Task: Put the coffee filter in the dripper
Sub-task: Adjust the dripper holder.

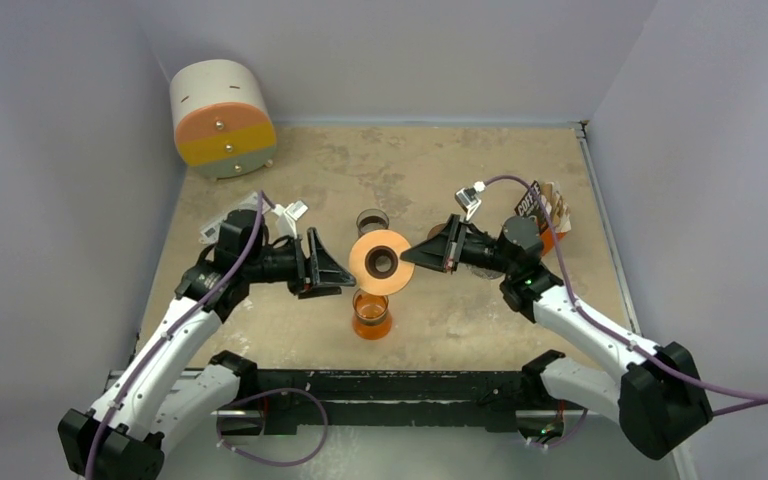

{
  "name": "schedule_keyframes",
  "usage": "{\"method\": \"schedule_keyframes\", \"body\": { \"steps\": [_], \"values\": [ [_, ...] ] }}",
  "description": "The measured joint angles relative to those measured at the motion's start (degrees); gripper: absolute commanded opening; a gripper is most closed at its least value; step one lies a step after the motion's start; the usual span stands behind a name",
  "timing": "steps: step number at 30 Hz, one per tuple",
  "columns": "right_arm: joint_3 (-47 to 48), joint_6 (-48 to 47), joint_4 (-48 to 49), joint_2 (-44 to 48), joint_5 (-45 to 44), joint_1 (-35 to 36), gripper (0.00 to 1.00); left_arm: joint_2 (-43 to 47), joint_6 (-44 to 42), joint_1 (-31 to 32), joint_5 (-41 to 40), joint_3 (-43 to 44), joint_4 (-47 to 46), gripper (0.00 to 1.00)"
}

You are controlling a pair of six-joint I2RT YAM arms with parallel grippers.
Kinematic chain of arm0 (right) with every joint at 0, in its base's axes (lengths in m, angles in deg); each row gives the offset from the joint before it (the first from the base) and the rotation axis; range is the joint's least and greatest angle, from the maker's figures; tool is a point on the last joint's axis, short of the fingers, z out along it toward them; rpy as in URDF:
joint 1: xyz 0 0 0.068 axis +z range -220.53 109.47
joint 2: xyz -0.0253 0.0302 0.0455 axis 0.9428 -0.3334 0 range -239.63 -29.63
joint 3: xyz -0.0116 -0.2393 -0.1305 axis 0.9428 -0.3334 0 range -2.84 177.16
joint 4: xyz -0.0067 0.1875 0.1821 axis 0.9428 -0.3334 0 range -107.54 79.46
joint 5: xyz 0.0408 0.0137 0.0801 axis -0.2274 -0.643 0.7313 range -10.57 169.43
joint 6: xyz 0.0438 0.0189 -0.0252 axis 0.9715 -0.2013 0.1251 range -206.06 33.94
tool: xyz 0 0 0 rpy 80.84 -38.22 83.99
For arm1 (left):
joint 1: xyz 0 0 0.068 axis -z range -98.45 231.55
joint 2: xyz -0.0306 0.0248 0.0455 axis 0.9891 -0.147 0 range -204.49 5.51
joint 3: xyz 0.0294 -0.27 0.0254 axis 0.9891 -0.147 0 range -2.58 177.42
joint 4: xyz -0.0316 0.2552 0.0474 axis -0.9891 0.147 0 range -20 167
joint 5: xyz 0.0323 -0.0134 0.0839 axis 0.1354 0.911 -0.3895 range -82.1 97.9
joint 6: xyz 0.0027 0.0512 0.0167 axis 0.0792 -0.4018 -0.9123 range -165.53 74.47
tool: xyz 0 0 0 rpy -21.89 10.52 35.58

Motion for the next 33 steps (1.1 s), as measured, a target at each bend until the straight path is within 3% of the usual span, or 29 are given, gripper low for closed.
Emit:
{"method": "schedule_keyframes", "body": {
  "steps": [8,18,20,24,33],
  "values": [
    [-2.2,7.0,12.2,-3.4,1.0,0.0,0.00,4.0,13.3,0.0,2.1,-9.2,-15.9,0.48],
    [-3.3,9.7,17.2,-3.5,2.1,1.7,0.00,6.0,22.4,0.0,1.8,-13.7,-32.0,0.32],
    [-4.0,10.0,17.5,-3.5,2.2,2.0,0.00,6.0,23.5,0.0,1.6,-14.4,-34.5,0.24],
    [-5.1,11.0,17.9,-3.3,2.0,2.3,0.00,6.0,25.4,0.0,1.7,-15.8,-37.5,0.00],
    [-7.0,12.4,17.8,-3.1,1.5,2.7,0.00,7.5,24.8,0.1,2.5,-16.6,-37.0,0.00]
  ]
}}
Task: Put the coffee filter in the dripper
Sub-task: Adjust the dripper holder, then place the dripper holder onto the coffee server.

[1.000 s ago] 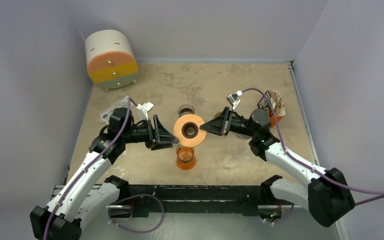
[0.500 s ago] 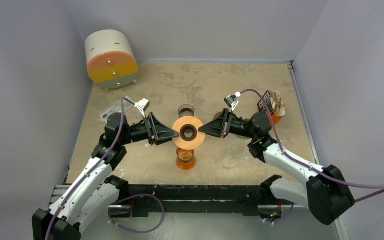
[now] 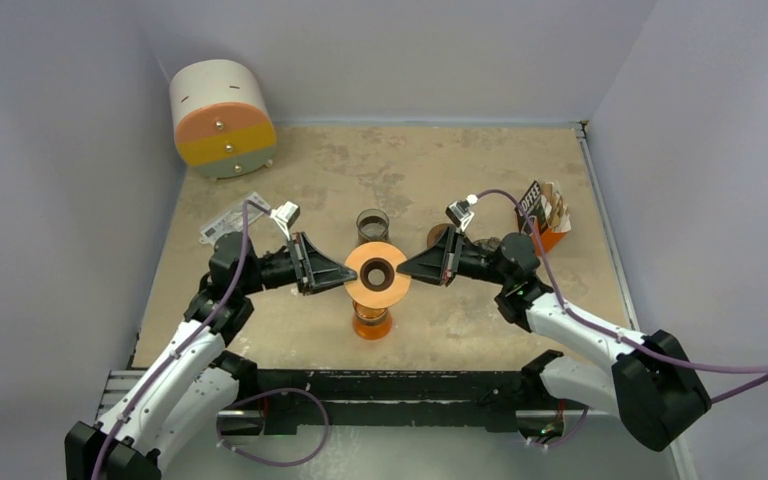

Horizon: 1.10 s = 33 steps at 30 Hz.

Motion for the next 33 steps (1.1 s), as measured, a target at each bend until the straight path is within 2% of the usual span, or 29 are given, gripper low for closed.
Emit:
{"method": "schedule_keyframes", "body": {
  "steps": [19,33],
  "values": [
    [-4.6,-3.0,-3.5,-0.5,-1.2,3.1,0.00,5.2,-5.6,1.1,-2.4,-5.0,11.4,0.00],
    [-4.6,-4.9,-1.3,-10.9,-1.6,3.4,0.00,2.9,-6.0,0.8,-5.8,-10.4,10.4,0.00]
  ]
}}
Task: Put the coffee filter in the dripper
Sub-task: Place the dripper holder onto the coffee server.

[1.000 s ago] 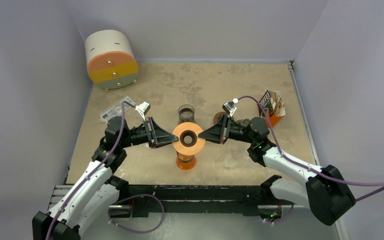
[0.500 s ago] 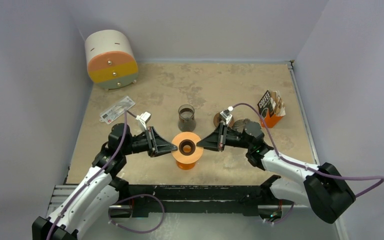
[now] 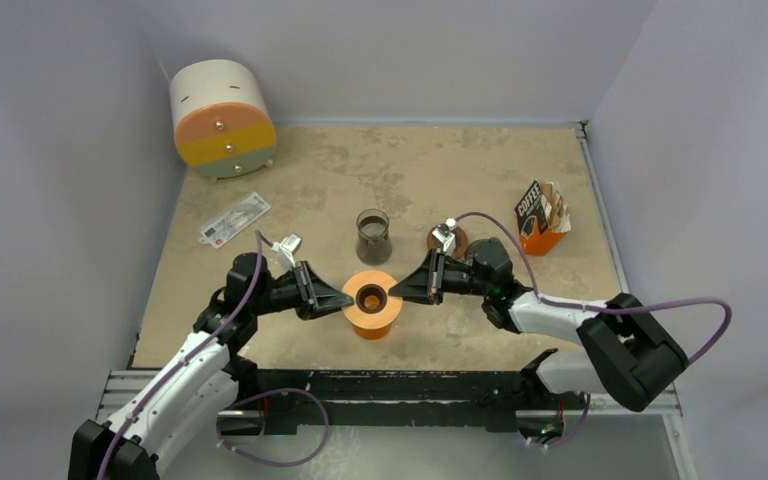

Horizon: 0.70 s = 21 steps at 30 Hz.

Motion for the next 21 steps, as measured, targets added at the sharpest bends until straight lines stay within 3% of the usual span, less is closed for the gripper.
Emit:
{"method": "schedule_keyframes", "body": {
  "steps": [15,21],
  "values": [
    [-0.4,0.2,4.2,-3.5,-0.6,-0.5,0.04,-2.4,-0.1,-0.3,-1.3,-0.7,-2.2,0.00],
    [-0.7,0.2,4.3,-3.5,-0.8,-0.5,0.10,-2.7,-0.5,-0.3,-1.3,-0.7,-2.0,0.11]
  ]
}}
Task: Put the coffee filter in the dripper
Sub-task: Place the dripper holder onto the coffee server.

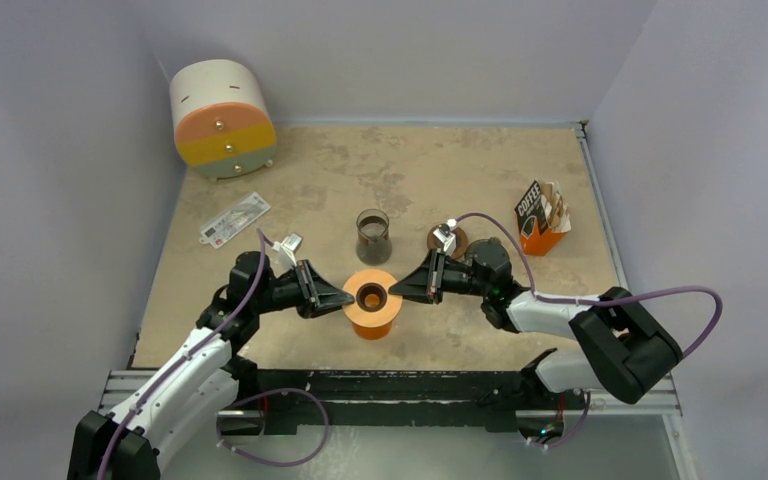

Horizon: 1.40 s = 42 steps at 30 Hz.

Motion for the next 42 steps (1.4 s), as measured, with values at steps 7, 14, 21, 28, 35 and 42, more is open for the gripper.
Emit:
{"method": "schedule_keyframes", "body": {
  "steps": [7,14,21,28,35,42],
  "values": [
    [-0.2,-0.1,-0.1,0.0,-0.2,0.0,0.21,-0.5,-0.2,0.0,0.0,0.0,0.1,0.17],
    [-0.2,-1.2,-2.1,0.0,-1.4,0.2,0.31,-0.5,-1.3,0.0,0.0,0.0,1.5,0.22],
    [-0.3,-1.7,-2.1,1.2,-2.5,-0.5,0.37,0.3,-1.9,-0.2,-0.7,0.1,4.7,0.32],
    [-0.3,-2.4,-4.0,3.2,-3.4,-0.5,0.42,0.4,-2.7,-0.3,-1.0,0.3,6.2,0.40],
    [-0.3,-4.1,-7.6,5.4,-3.8,-0.5,0.49,0.4,-3.6,-0.3,-1.8,1.1,8.3,0.46],
    [0.9,-7.4,-14.9,8.9,-4.9,-0.5,0.51,0.0,-4.9,-0.3,-2.2,2.5,10.4,0.50]
  ]
}}
